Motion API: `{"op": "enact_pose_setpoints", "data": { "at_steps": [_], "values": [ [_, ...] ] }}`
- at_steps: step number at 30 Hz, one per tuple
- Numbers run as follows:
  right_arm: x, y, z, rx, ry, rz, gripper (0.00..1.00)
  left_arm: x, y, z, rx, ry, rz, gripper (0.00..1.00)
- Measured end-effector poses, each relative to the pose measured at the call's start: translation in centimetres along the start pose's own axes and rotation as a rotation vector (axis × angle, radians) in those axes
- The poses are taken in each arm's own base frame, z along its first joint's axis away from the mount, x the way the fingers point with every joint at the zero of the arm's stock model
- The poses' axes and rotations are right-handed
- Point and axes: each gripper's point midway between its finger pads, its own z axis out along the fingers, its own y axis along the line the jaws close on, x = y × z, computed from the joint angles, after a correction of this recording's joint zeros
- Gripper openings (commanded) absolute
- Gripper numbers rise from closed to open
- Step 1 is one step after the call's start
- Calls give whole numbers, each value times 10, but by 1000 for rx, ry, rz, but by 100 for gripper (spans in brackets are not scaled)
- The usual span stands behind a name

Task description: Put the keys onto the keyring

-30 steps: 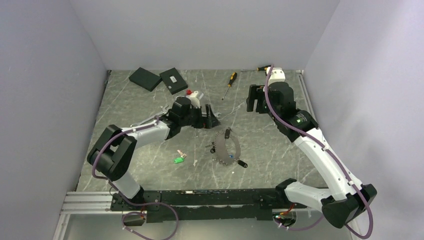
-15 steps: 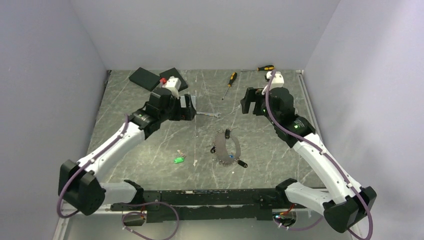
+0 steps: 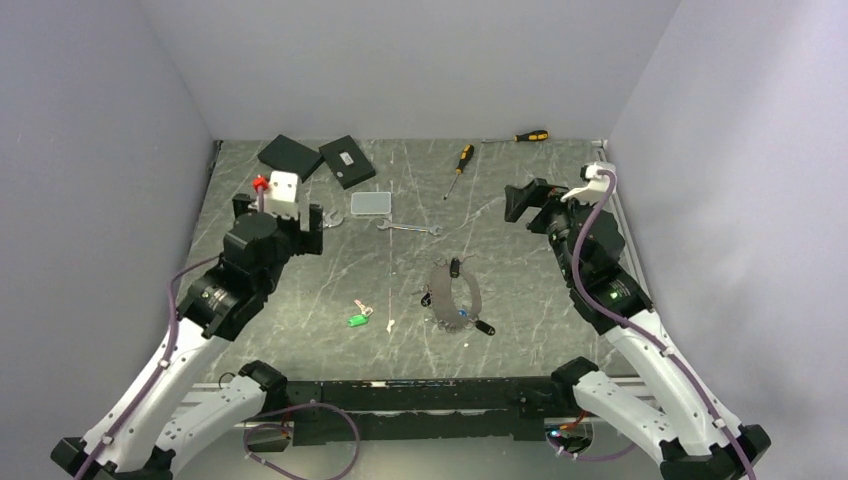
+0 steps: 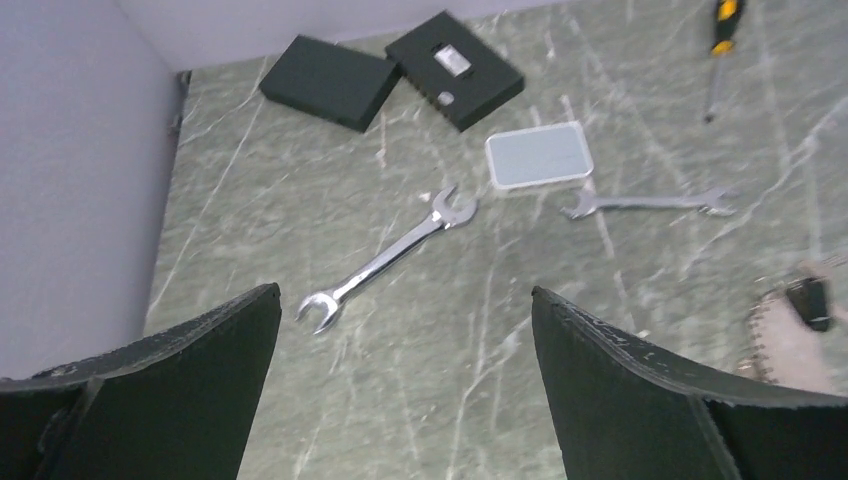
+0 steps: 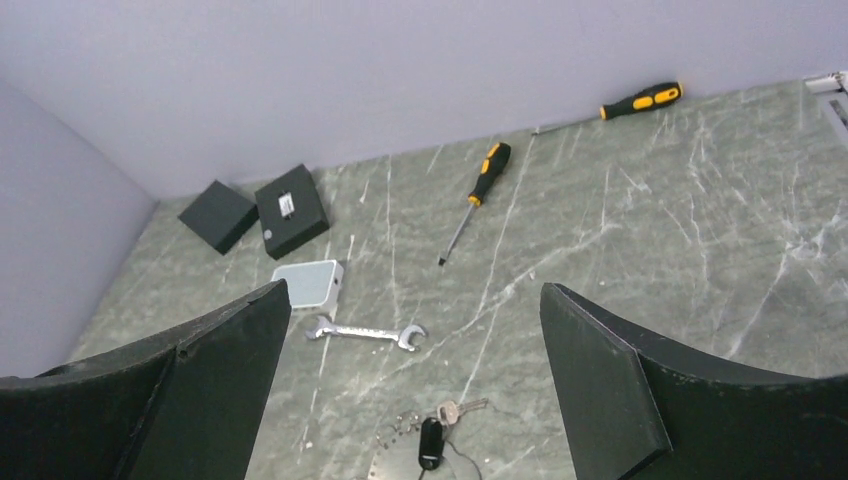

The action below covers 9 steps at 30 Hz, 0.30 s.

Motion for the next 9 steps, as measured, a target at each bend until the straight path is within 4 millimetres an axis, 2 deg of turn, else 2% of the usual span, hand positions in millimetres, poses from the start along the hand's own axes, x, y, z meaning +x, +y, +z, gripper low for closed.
{"op": "enact_pose_setpoints", "data": {
  "at_steps": [4,9],
  "values": [
    [-9,2,-1,-9,-39,15,100,27,6,5,-27,41,65,99],
    [-5,3,6,-7,-33,12,100,38,4,12,-25,62,90,99]
  ]
}}
